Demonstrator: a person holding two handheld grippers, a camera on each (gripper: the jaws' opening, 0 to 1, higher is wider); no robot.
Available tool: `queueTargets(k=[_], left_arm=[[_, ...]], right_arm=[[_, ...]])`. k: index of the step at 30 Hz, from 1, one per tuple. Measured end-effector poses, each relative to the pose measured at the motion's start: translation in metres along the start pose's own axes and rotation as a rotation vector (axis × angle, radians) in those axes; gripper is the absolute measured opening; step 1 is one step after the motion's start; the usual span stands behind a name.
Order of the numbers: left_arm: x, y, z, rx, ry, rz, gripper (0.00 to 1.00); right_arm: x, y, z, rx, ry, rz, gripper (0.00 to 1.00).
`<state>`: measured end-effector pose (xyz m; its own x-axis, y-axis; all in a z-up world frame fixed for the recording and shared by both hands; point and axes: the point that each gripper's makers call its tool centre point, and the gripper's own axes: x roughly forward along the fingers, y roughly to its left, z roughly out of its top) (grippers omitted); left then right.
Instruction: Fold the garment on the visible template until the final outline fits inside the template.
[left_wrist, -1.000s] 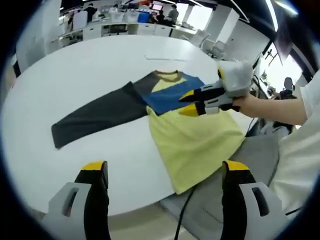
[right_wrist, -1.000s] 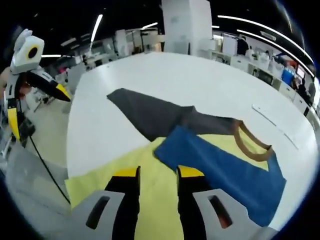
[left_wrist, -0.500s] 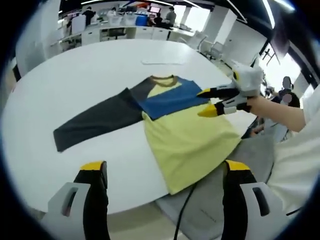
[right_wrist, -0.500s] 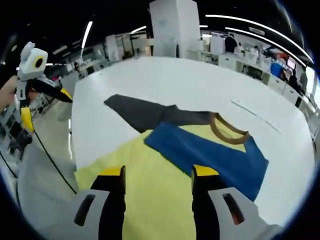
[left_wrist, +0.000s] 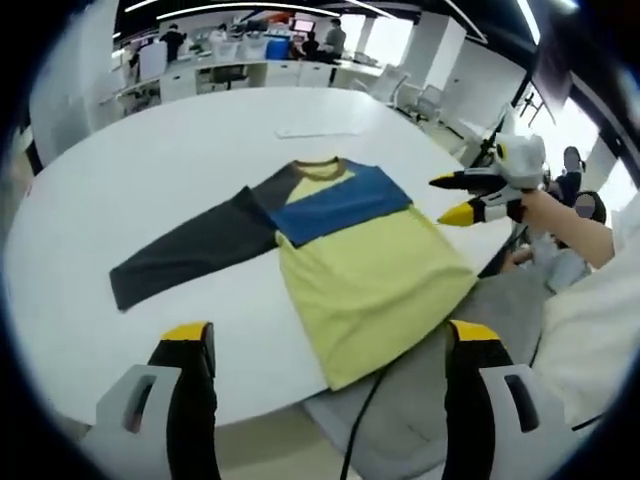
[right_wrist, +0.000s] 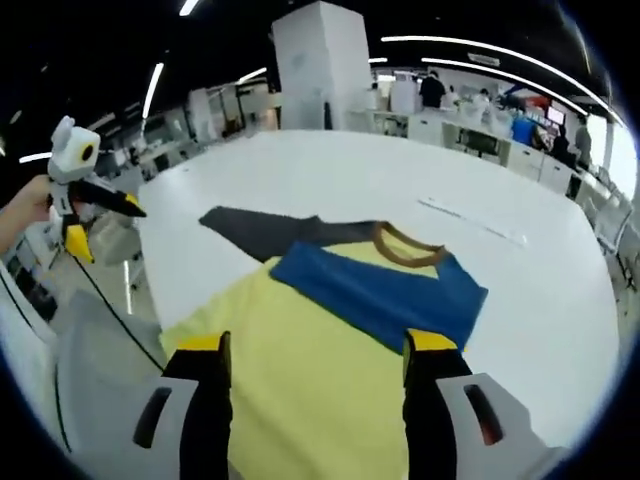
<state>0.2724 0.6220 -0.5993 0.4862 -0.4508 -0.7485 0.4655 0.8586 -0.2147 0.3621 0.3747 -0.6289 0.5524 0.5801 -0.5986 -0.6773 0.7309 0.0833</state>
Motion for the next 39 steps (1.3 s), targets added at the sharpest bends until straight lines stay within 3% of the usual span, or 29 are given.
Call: queueTargets(k=[12, 19, 39], left_arm=[[-0.004, -0.004, -0.001, 0.009, 0.001, 0.021, 0.92], [-0.007, -0.006, -0.005, 0.009, 0.005, 0.032, 0.91], [-0.024, -0.013, -0.011, 0.009, -0.006, 0.04, 0.92]], right_arm=[[-0.055, -0.024, -0.023, 0.073, -0.029, -0.084, 0.77], [-0.076, -0.035, -0.037, 0.113, -0.026, -0.118, 0.81], [-0.129, -0.029, -0.039, 0.169, -0.075, -0.059, 0.97]])
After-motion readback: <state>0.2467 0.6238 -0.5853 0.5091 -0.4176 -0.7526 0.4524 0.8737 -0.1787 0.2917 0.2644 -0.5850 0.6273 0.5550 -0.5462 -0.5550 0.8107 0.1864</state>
